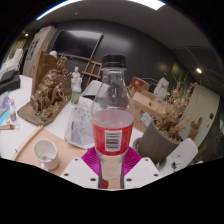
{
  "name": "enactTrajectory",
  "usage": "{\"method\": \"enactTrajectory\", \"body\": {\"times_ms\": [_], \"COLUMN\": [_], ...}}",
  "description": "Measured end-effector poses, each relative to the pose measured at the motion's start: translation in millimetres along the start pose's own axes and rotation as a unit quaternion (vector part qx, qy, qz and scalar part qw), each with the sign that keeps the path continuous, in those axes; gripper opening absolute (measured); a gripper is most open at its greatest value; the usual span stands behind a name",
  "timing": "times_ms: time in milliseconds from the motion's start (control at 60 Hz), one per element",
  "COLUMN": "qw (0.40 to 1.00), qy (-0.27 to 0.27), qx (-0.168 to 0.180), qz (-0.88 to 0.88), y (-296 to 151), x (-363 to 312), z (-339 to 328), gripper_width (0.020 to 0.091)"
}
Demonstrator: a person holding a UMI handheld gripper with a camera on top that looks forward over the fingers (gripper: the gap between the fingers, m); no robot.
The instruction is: Pour water
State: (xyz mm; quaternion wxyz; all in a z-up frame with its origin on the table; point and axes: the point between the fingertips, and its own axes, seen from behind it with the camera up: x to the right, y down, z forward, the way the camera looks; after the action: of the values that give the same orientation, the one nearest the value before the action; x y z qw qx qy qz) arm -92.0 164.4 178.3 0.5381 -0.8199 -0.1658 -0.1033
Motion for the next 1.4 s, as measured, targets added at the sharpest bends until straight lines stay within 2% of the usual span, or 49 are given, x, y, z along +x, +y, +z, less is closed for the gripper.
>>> {"method": "enactTrajectory", "body": {"times_ms": [83,283,500,567,583,700,767,783,850,867,917,1050,1233,1400], "qw": [0.996,0.988,0.985,0.984,0.983,0.981,0.981,0.980,0.978,0.977,0.975,0.977,0.984,0.988], "qy": [-0.043,-0.078,-0.088,-0.090,-0.090,-0.094,-0.096,-0.096,-0.096,-0.095,-0.090,-0.061,-0.027,-0.034], "qx": [0.007,0.011,-0.003,-0.012,-0.005,0.009,-0.004,-0.011,-0.033,-0.037,-0.046,-0.058,-0.075,-0.076], "qz": [0.077,0.135,0.147,0.156,0.159,0.167,0.170,0.172,0.184,0.188,0.198,0.194,0.159,0.132], "y": [10.8,53.2,96.4,110.5,107.9,108.8,114.3,116.7,120.9,121.5,119.0,112.5,100.7,90.9], "x": [-11.8,-25.8,-41.3,-42.6,-43.0,-40.0,-39.6,-39.7,-38.5,-37.2,-34.9,-26.8,-32.8,-67.8], "z": [4.0,24.2,44.0,45.8,44.8,42.1,39.6,38.8,31.7,28.7,18.1,-27.7,-127.9,-230.4], "gripper_width": [0.0236,0.0236,0.0238,0.0262,0.0271,0.0398,0.0482,0.0532,0.0825,0.0868,0.0840,0.0857,0.0857,0.0856]}}
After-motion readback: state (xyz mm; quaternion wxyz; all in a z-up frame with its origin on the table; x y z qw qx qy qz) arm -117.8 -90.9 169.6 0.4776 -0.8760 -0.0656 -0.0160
